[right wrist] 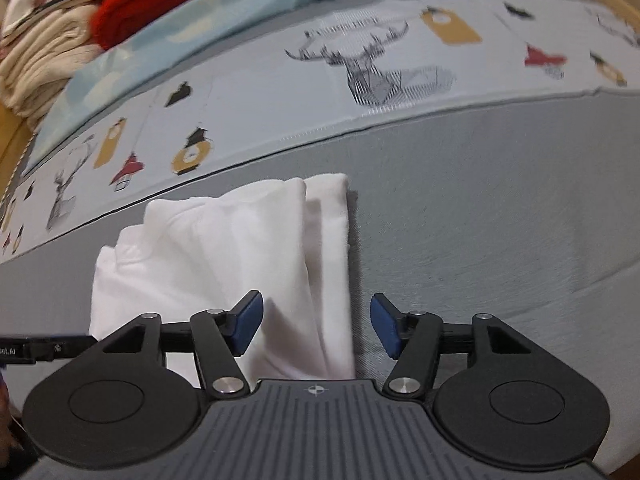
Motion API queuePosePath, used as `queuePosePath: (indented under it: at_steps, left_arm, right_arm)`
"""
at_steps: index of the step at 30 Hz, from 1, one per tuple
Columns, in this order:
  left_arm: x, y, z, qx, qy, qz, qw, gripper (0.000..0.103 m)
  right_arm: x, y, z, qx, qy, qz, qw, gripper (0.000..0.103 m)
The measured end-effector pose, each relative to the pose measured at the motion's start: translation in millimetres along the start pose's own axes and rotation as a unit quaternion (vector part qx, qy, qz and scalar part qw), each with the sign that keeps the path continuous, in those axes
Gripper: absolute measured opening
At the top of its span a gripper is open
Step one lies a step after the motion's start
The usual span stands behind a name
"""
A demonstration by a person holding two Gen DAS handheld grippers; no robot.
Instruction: Fold small clothes
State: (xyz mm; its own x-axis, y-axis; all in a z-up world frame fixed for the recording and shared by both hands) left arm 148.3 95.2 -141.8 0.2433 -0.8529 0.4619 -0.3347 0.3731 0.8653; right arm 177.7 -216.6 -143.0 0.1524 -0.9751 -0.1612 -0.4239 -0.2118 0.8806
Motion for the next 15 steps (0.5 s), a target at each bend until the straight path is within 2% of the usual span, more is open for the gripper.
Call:
queuePosePath:
  at_steps: [6, 12, 13, 14, 15]
  left_arm:
    - [-4, -28, -18, -0.015, 0.054, 0.006, 0.9984, 0.066]
    - [0, -52, -33, -0.021, 0.067, 0.012, 0.9975, 0.064]
    - [1, -54, -36, -0.013, 0.061, 0.01, 0.998, 0.054]
    - [3, -54, -39, -0.007, 0.053, 0.008, 0.9986, 0.035]
    - [4, -51, -40, -0.001, 0.045, 0.006, 0.999, 0.026]
  right_arm:
    - [5, -30, -10, -0.026, -0.071, 0.005, 0.997, 0.066]
    - [19, -43, -17, -0.026, -0.119, -0.005, 0.993, 0.065]
    - [20, -43, -19, -0.024, -0.123, -0.007, 0.992, 0.062]
    - [21, -43, -20, -0.021, -0.126, -0.011, 0.992, 0.048]
    - [20, -44, -21, -0.018, -0.127, -0.021, 0.991, 0.03]
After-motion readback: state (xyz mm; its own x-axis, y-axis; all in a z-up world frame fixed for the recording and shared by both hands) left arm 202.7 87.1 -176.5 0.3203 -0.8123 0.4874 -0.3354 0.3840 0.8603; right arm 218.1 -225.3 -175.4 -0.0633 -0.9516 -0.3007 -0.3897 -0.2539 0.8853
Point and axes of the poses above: each gripper's, at about its wrist camera, not at the fingertips, and y roughly against the way its jaws point, x to its right, z to its underside, the point moved 6 cm from there along -y, roughly the way its jaws point, and after that the axes turned 6 degrees about y, right-handed, at the moved point
